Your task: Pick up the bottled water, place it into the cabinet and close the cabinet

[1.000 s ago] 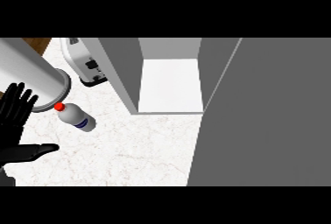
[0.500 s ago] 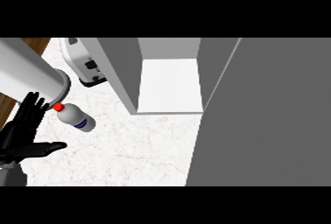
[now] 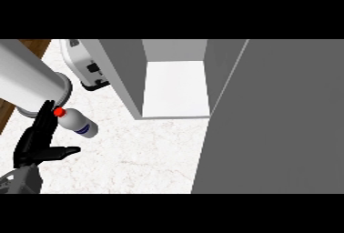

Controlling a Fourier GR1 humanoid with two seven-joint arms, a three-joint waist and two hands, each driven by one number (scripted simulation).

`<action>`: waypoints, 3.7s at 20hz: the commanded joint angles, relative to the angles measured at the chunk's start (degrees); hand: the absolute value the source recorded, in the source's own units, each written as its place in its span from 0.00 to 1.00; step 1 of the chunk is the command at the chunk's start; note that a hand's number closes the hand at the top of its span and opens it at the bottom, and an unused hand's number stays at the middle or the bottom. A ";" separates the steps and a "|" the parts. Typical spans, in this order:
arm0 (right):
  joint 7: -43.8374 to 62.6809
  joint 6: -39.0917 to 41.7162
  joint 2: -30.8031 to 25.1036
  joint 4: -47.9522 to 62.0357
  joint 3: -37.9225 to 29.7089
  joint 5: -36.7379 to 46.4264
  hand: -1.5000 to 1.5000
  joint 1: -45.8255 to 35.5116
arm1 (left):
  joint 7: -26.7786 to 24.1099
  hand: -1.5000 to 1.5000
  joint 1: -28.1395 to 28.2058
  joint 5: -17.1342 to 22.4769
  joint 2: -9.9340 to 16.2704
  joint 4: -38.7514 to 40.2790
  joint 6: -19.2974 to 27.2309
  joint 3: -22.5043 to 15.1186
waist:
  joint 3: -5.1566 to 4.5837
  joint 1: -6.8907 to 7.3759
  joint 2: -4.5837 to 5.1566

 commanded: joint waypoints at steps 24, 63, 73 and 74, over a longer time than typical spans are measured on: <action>1.35 -1.46 -4.56 -5.10 -0.47 3.28 0.00 -0.27 | -24.74 1.00 -17.02 -3.20 0.64 34.55 -1.93 2.78 | -0.08 -0.72 0.31; -3.08 -5.57 -7.25 -1.70 -0.86 -0.75 0.00 1.44 | -9.07 1.00 -16.24 11.83 -17.10 -4.62 25.45 -30.55 | 0.16 0.11 -0.75; -3.35 -4.76 -8.37 -2.72 -0.54 -2.62 0.00 0.97 | -0.96 1.00 -20.68 9.89 -17.03 -6.25 37.09 -35.15 | 0.15 -2.06 -0.50; -5.25 -4.91 -8.12 -1.23 -0.10 -2.59 0.00 1.99 | -1.74 1.00 -19.67 10.62 -17.01 -6.77 37.98 -35.70 | 0.18 -2.16 -0.44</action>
